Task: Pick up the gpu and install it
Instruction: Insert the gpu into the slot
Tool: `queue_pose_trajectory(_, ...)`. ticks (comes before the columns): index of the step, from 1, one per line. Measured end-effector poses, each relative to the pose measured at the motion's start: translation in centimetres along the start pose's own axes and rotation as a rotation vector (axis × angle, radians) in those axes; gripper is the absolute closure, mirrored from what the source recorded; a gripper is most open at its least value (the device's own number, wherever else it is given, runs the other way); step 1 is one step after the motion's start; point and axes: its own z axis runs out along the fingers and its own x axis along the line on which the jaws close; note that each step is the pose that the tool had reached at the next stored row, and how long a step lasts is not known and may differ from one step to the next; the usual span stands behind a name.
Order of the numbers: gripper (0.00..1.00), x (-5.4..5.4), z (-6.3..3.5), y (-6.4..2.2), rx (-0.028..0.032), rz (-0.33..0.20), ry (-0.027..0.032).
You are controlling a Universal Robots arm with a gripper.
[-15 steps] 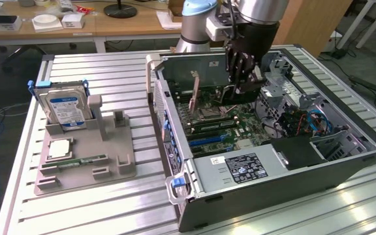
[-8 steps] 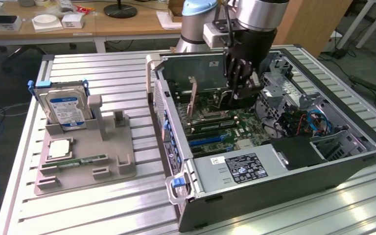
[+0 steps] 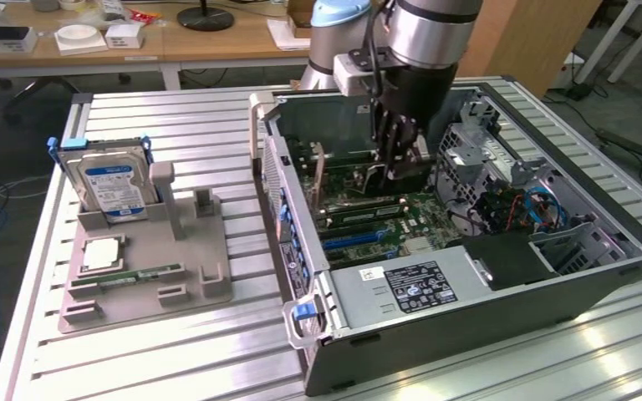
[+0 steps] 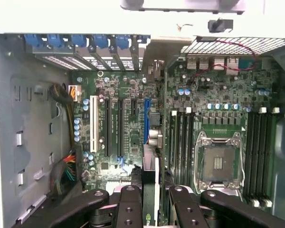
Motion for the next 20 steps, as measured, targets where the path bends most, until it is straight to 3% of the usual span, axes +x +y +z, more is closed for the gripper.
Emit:
queue_pose_trajectory(5,0.73,0.3,0.84,0.03,0.0004,0.000,-0.0001)
queue_pose_trajectory(7,0.73,0.3,1.04,0.05,0.0033,0.000,-0.0001)
queue_pose_trajectory(20,0.73,0.3,2.91,0.48,0.0036,0.000,-0.0001)
